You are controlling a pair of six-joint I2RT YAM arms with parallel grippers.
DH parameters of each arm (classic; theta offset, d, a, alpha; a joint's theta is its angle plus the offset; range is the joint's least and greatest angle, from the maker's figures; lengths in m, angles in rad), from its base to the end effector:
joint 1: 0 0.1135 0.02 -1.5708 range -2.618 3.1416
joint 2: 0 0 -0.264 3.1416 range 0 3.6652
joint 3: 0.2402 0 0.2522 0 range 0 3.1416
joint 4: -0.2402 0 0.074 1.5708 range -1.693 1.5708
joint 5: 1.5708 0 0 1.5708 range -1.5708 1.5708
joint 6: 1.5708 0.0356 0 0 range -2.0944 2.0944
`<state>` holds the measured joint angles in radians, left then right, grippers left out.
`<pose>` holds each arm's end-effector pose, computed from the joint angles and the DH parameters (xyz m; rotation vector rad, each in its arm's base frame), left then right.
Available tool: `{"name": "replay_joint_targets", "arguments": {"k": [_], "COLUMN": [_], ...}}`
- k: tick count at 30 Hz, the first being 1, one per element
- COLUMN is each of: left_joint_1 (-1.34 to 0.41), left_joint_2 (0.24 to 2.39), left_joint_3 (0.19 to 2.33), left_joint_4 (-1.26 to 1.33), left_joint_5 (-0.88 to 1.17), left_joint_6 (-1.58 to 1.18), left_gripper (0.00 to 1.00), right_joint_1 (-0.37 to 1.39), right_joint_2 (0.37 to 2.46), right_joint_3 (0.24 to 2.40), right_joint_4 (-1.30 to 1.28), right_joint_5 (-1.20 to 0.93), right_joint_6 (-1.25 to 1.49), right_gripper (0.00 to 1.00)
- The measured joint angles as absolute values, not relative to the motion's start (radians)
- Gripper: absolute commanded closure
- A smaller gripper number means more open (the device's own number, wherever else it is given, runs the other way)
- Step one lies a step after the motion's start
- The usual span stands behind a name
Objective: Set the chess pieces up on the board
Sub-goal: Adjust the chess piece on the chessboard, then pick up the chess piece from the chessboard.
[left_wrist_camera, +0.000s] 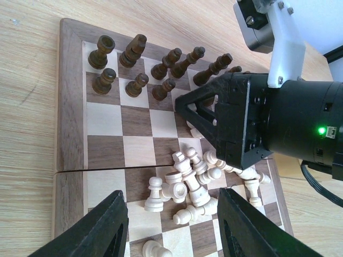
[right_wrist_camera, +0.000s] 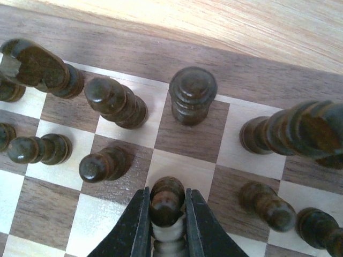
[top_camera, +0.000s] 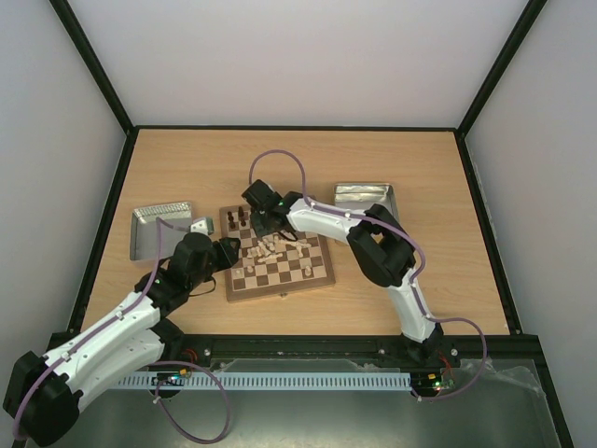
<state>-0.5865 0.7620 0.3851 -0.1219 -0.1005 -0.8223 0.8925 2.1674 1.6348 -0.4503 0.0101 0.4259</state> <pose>0.1477 -0.0938 0.2090 -0.3175 2.1331 -0.7466 0.2956 0.3662 0.1680 -0.6042 2.5601 0.4772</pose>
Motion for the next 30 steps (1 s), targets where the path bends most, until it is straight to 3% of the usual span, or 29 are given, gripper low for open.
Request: {"name": "replay_joint_targets", "arguments": {"k": [7,17,30], "left_joint_1": [-0.583,-0.583,-0.582], "left_joint_2": [0.751,0.749,0.815], "left_joint_3": [0.379,0.379,0.382], "left_joint_4": [-0.123,-0.121,-0.084], "left_joint_5": [-0.101,-0.100,-0.065], "left_joint_6": [-0.822,-0.822,-0.823], "left_gripper": [0.52,0.52,0.49], "right_joint_1": [0.881,0.873,0.850], "right_joint_2": [2.163,2.127,2.028], "right_joint_3": [1.643,1.615,1.502], "right_joint_4": [-0.493,-0.512,-0.494], "right_joint_5": [-0.045,-0.085,-0.117], "right_joint_6": [0.366,0.324,0.318], "right_gripper": [0.80,0.72,0.77]}}
